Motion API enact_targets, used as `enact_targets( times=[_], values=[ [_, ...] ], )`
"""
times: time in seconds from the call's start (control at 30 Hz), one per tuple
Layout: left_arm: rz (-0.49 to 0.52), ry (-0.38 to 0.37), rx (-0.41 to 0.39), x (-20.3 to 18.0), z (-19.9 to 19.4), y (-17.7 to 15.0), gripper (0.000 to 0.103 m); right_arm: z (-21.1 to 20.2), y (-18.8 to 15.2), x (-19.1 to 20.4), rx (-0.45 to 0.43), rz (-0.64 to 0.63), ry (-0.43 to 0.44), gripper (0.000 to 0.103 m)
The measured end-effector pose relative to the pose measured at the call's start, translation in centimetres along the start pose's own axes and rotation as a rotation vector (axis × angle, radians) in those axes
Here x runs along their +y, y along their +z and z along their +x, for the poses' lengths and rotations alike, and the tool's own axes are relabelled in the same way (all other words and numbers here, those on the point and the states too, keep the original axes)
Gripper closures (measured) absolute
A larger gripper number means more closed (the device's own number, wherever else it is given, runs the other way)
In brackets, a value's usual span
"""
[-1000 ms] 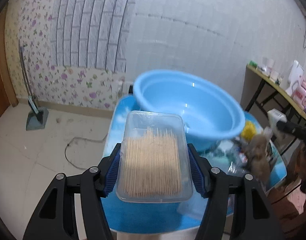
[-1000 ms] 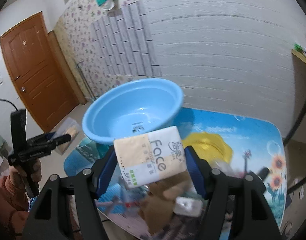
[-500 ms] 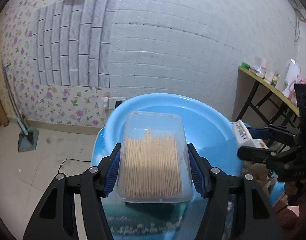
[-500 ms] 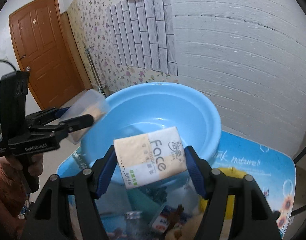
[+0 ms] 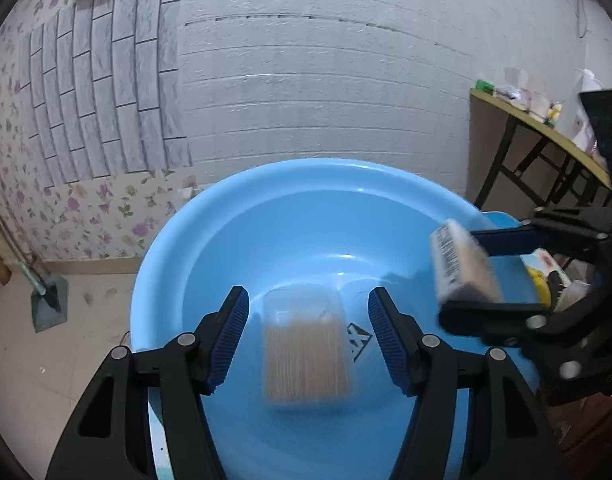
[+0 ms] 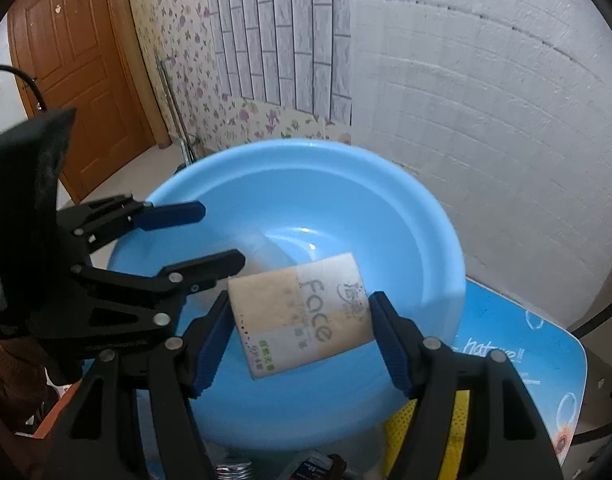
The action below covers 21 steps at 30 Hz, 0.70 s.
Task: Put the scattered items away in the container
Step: 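Carry both items over the blue basin and open both grippers to drop them, then move both grippers back to the table and grasp the frosted plastic box with the left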
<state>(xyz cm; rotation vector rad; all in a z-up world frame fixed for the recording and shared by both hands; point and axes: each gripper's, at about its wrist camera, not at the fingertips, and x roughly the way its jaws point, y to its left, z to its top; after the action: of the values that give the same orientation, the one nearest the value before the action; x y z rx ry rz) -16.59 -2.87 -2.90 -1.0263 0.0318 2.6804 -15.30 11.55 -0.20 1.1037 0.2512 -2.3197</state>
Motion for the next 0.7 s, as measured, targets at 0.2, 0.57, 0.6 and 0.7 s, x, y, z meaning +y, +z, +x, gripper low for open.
enact_targets(
  times=[0.2,0.57,0.6,0.7],
  values=[
    [0.0,-0.005,0.002,0.1,-0.4,-0.4,0.041,0.7,-0.4,0.4,0.017,0.007,0.024,0.036],
    [-0.027,0.006,-0.01,-0.5,-3.8,-2.2,0.04,0.5,-0.8,1.1,0.043,0.01,-0.01,0.033],
    [-0.027,0.009,-0.014,-0.7,-4.3,-2.4,0.04,0.3,-0.9,1.3,0.042,0.0,-0.022,0.033],
    [-0.031,0.011,-0.022,-0.8,-5.3,-3.0,0.037,-0.1,-1.1,1.8,0.024,-0.014,-0.033,0.032]
  ],
)
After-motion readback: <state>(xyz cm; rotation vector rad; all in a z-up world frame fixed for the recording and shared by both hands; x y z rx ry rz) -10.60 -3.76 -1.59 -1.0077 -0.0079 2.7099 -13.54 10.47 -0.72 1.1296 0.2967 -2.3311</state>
